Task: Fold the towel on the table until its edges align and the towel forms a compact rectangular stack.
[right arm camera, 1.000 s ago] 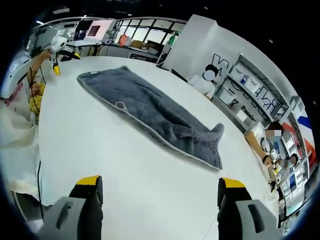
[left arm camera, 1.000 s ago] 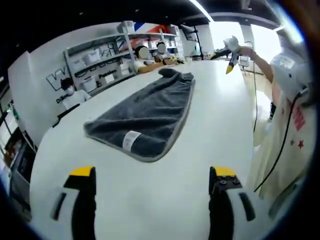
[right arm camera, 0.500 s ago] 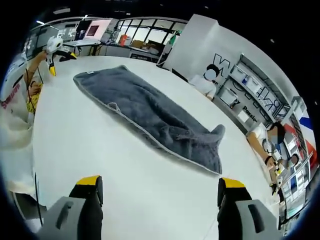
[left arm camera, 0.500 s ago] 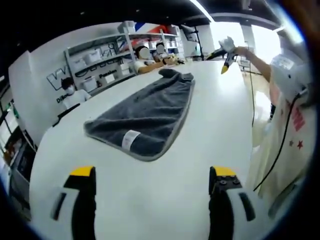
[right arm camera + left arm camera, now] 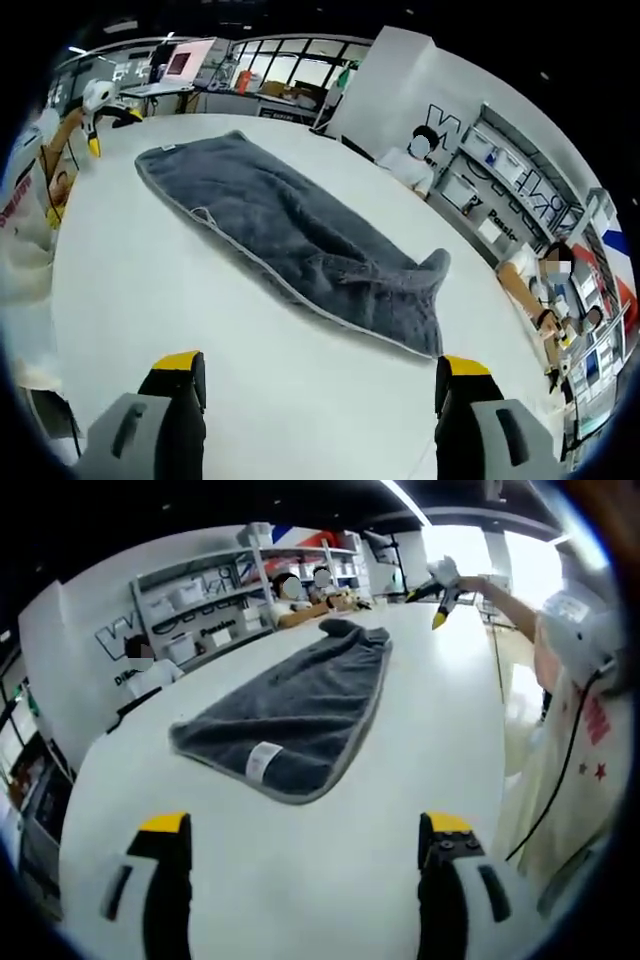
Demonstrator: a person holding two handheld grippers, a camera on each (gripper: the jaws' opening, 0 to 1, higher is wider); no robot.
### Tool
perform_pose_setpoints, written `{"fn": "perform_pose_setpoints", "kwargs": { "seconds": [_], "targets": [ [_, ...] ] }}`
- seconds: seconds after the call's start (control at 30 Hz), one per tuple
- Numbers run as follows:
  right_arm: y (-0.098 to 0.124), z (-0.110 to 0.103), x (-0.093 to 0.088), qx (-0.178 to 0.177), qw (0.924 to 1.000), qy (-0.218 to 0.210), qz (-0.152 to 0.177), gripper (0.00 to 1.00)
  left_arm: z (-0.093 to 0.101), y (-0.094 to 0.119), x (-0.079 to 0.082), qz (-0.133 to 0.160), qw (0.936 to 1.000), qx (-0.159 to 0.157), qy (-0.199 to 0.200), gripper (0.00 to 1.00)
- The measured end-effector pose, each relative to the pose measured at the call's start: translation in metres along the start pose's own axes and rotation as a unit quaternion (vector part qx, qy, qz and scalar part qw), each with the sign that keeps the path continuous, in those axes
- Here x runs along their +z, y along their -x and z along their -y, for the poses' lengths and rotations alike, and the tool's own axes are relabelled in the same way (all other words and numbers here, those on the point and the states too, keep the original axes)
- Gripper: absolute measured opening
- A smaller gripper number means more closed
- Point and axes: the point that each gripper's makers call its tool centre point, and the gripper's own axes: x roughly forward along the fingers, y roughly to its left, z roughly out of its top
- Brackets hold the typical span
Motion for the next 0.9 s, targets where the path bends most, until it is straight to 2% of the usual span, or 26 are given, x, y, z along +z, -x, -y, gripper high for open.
{"fn": "perform_pose_setpoints", "kwargs": {
  "seconds": [0.27, 0.43, 0.6, 0.77, 0.9],
  "targets": [
    [-0.02, 0.017, -0.002, 0.01, 0.9999, 0.0, -0.014, 1.0, 0.001, -0.001, -0.001, -0.003, 1.0, -0.002, -0.001, 0.99],
    [-0.031, 0.033, -0.002, -0.002, 0.9997, 0.004, -0.022, 0.98, -0.001, 0.001, -0.001, -0.003, 1.0, 0.004, -0.001, 0.99],
    [-0.043, 0.052, -0.008, -0.01, 0.9995, -0.008, -0.028, 0.97, 0.002, 0.001, 0.001, -0.003, 1.0, 0.0, -0.004, 0.99],
    [-0.054, 0.067, -0.014, -0.011, 0.9993, -0.015, -0.031, 0.95, 0.005, 0.001, -0.003, -0.015, 0.9999, -0.002, -0.009, 0.99],
    [-0.063, 0.072, -0.016, -0.002, 0.9991, -0.016, -0.038, 0.94, 0.002, 0.005, 0.001, -0.008, 0.9999, 0.005, -0.007, 0.99]
  ]
}}
